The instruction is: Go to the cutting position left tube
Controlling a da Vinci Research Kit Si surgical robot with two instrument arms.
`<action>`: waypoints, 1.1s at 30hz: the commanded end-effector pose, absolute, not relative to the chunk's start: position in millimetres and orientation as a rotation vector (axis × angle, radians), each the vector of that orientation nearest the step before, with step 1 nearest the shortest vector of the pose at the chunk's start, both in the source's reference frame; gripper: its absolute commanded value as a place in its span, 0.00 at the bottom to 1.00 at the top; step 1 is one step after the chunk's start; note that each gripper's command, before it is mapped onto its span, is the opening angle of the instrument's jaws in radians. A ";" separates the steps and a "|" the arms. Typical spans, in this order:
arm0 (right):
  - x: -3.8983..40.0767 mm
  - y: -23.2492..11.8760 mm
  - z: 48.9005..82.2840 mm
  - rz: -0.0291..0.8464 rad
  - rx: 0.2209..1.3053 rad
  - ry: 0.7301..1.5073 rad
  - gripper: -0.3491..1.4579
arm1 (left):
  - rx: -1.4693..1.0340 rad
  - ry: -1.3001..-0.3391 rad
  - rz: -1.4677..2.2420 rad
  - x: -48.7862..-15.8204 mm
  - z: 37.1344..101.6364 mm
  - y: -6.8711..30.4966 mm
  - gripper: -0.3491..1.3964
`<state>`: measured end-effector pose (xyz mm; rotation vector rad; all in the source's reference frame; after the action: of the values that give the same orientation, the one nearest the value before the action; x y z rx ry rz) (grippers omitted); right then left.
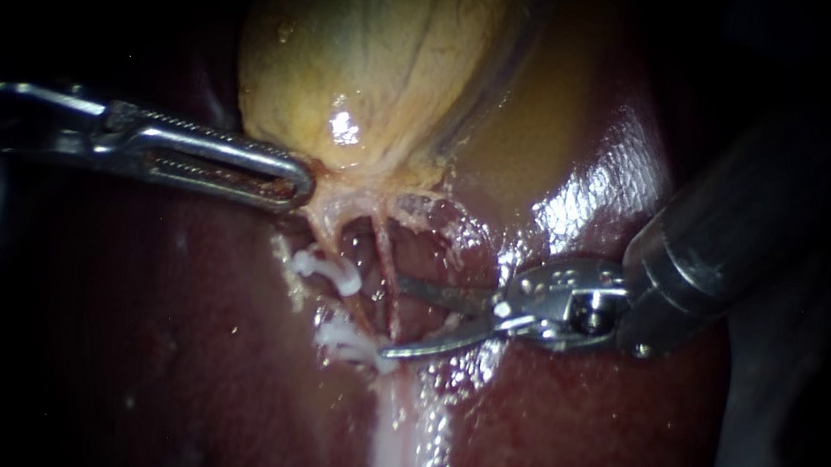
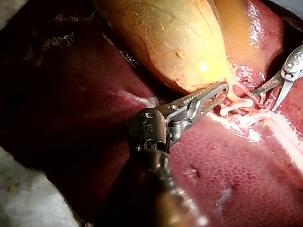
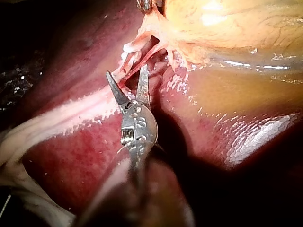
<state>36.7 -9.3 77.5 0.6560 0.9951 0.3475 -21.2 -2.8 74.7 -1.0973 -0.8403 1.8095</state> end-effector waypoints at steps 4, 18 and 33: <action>36.5 -9.2 76.9 0.344 0.652 0.996 0.98 | -1.097 -0.840 1.810 -21.3 74.7 -2.8 0.00; 36.2 -9.2 75.6 0.341 0.652 1.001 0.98 | -1.097 -0.840 1.810 -21.3 74.7 -2.8 0.00; 35.5 -8.6 76.6 0.346 0.633 0.998 0.98 | -1.097 -0.840 1.810 -21.3 74.7 -2.8 0.00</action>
<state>35.3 -8.5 76.7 0.6324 0.9970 0.3472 -21.3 -2.8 74.7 -1.0973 -0.8399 1.8095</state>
